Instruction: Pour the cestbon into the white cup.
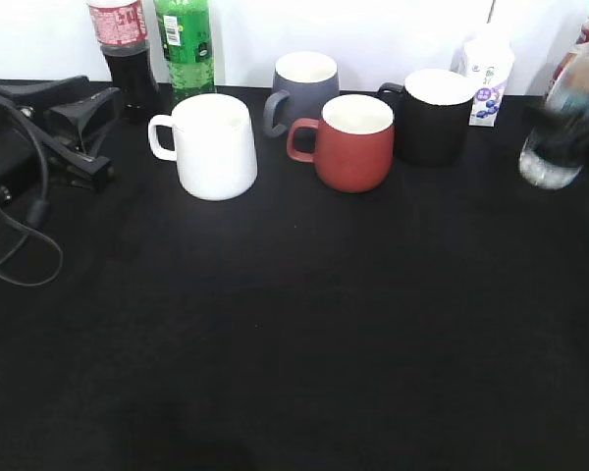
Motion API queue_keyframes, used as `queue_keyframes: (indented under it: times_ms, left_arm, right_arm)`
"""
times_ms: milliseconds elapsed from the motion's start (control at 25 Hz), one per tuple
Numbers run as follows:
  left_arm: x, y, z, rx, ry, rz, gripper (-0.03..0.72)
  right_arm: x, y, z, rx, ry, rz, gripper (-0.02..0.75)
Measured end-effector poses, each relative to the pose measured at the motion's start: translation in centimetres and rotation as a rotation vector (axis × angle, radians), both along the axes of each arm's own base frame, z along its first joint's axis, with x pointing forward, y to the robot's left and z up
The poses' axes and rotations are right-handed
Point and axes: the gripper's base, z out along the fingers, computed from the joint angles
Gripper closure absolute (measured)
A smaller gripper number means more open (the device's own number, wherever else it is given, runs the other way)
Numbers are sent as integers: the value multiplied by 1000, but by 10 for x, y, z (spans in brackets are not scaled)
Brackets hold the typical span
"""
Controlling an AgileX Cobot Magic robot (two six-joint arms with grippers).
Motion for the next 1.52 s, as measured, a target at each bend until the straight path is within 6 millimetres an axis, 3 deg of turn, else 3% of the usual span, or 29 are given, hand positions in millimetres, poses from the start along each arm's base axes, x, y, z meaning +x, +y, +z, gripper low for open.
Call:
queue_keyframes:
  times_ms: [120,240,360,440,520,680,760,960,1040,1160,1280,1360,1400,1520]
  left_arm:
    - [-1,-1,0,10,-2,-17,398]
    - [-1,-1,0,12,-2,-19,398]
    - [-1,-2,0,12,-2,-20,398]
    - [-1,-2,0,12,-2,-20,398]
    - [-1,-2,0,11,-2,-20,398]
    - [-3,0,1,20,59,-11,398]
    - [-6,3,-2,-25,197,13,398]
    - [-7,11,19,60,399,107,398]
    - [-4,16,35,103,522,180,398]
    - [-19,25,70,48,713,267,398]
    - [-61,28,107,24,730,233,398]
    - [-97,35,125,69,702,196,398]
    - [-116,41,133,98,679,182,398]
    - [-176,69,148,123,619,178,398]
  right_arm:
    - [17,-3,-28,-15,27,-23,245]
    - [28,-4,-31,-18,9,-24,237]
    - [29,-4,-34,0,31,-27,134]
    - [27,-1,-37,31,109,6,115]
    - [19,2,-31,25,132,35,113]
    - [-17,0,-35,47,221,-19,113]
    - [-36,1,-27,45,235,-21,113]
    - [-68,-7,19,-42,360,-103,139]
    - [-86,-11,44,-25,410,-173,141]
    - [-117,-3,86,49,441,-237,141]
    - [-144,19,148,54,460,-196,141]
    - [-178,22,186,130,462,-160,142]
    - [-205,20,196,145,466,-123,142]
    - [-280,11,199,127,493,-24,142]
